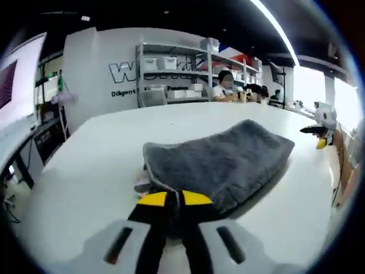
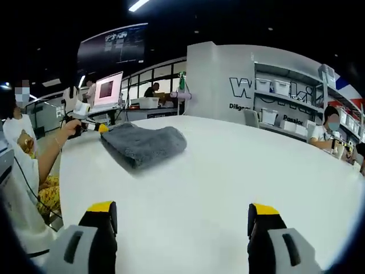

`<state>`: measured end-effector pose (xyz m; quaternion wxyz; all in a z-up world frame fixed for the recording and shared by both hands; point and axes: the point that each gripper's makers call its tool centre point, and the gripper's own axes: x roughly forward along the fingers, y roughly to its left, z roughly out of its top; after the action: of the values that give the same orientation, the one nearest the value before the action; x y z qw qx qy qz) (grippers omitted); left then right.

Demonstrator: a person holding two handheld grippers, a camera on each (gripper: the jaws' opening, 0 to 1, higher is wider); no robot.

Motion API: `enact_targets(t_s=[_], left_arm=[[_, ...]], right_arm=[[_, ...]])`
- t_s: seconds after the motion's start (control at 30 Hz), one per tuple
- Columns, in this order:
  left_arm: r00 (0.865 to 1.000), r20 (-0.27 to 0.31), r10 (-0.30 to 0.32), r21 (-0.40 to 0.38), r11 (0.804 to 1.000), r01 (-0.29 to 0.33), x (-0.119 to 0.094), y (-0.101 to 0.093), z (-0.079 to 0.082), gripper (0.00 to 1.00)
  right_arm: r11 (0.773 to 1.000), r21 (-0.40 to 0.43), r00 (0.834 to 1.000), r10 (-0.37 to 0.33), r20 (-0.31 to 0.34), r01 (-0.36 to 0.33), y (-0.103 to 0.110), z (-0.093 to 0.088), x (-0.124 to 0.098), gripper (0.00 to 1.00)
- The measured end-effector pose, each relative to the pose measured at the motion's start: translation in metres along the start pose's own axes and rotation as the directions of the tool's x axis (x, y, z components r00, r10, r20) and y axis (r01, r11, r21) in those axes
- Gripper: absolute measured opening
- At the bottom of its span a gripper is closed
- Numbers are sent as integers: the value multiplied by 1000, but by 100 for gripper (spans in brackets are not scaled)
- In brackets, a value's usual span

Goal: Fold the towel on the table until its edges align and the towel forms a compact rectangular stack.

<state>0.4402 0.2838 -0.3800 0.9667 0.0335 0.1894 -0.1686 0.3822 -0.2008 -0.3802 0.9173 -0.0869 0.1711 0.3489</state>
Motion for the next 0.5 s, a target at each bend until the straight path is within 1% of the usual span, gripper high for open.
enact_targets(t_s=[0.07, 0.13, 0.2, 0.23, 0.27, 0.3, 0.33, 0.4, 0.47, 0.5], left_arm=[[1000, 11, 2, -31, 1000, -1, -1, 2, -2, 4], [999, 51, 10, -71, 997, -6, -2, 5, 2, 3], [994, 108, 3, -138, 990, 12, -3, 8, 9, 3], [987, 163, -4, -198, 979, 37, -5, 11, 16, 3], [979, 205, 5, -242, 969, 46, -9, 17, 21, 3], [977, 213, 10, -251, 967, 45, -9, 19, 22, 3], [979, 201, 15, -245, 969, 36, -11, 23, 18, 3], [989, 147, 29, -231, 973, 6, -7, 25, 7, 3], [996, 79, 28, -185, 983, -13, -1, 22, -8, 3], [998, 56, 34, -164, 986, -24, 2, 21, -13, 3]], right_arm=[[1000, 2, 1000, -2, 1, 2, 0, 0, -1, 100], [1000, 1, 1000, -3, -2, 3, 0, -1, -1, 100], [1000, -1, 1000, -2, -6, 2, 0, -1, 0, 100], [1000, -4, 1000, -1, -9, 1, 1, -2, 0, 100], [1000, -7, 1000, 0, -11, 0, 1, -1, 0, 100], [1000, -7, 1000, 0, -11, 0, 1, -1, 0, 100], [1000, -10, 1000, 1, -11, -1, 1, 0, 0, 100], [1000, -11, 1000, 1, -10, -1, 2, 0, 1, 100], [1000, -11, 1000, 3, -10, -3, 3, 0, 2, 100], [1000, -11, 1000, 3, -11, -4, 3, 0, 2, 100]])
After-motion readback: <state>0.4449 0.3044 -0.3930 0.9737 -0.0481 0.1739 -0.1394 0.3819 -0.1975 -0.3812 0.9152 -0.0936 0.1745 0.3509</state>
